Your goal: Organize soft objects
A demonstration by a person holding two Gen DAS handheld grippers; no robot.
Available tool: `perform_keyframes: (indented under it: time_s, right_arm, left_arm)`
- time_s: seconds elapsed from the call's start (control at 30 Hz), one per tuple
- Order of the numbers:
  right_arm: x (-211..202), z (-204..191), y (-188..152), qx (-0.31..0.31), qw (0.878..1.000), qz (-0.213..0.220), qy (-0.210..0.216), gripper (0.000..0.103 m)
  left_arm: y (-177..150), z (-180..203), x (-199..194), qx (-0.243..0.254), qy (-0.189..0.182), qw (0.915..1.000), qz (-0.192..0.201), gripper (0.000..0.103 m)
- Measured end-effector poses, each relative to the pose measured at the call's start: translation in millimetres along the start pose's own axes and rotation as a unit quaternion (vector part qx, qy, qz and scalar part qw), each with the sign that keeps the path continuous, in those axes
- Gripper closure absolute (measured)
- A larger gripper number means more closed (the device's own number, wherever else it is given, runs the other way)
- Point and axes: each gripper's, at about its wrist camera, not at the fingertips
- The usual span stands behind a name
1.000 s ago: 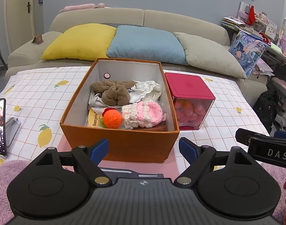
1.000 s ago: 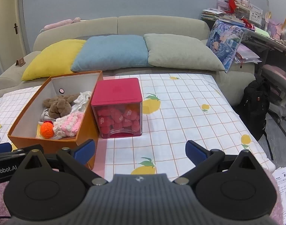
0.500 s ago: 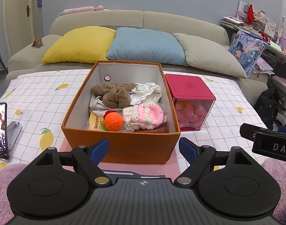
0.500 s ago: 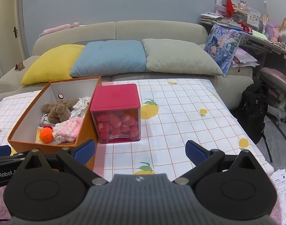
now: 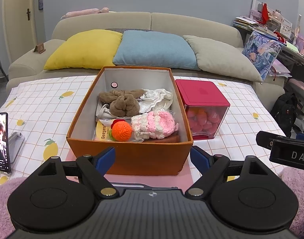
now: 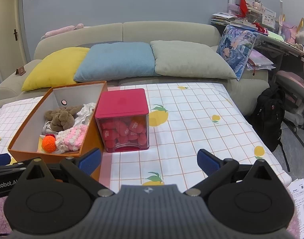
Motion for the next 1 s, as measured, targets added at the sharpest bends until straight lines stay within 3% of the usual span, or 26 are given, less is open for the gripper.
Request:
perform_keyframes:
  time_s: [1.0]
  right_arm:
    - [3.7,-1.8,-2.3,0.004,1.0,-0.01,-0.005,0.003]
  left_arm:
    - [1.6,2.0,-2.3,0.007,-0.015,0.9998,0.008,0.004]
Point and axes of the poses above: each gripper's, at about its wrist camera, not at the fingertips, and x roughly the way its jaws point, z to its right, y to its top, and after that the axes turned 13 degrees about z, right-handed
